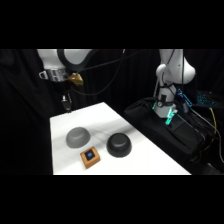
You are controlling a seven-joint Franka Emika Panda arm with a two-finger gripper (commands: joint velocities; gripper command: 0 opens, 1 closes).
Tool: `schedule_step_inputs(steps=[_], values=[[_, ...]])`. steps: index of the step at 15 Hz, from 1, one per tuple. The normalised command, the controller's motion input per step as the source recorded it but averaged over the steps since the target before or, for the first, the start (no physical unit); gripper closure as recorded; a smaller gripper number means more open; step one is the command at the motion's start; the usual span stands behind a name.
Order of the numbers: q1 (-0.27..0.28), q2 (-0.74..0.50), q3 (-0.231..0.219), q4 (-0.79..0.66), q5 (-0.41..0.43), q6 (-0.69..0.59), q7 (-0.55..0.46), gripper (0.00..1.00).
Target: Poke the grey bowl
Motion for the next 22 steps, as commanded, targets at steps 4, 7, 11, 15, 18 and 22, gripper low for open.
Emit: schedule_step_inputs(steps=[4, 7, 11, 15, 18, 22], values=[[-0.076, 0.29, 0.036, 0.34, 0.121, -0.03, -0.13, 1.0], [-0.063, 0.29, 0.038, 0.27, 0.1, 0.02, -0.11, 0.99], [-0.092, 0.27, 0.071, 0.24, 0.15, 0.09, -0.13, 1.0], [-0.098, 0.25, 0.084, 0.24, 0.148, 0.14, -0.13, 1.0], [-0.091, 0.24, 0.095, 0.26, 0.146, 0.14, -0.12, 1.0], [-0.081, 0.2, 0.093, 0.25, 0.145, 0.12, -0.11, 1.0]])
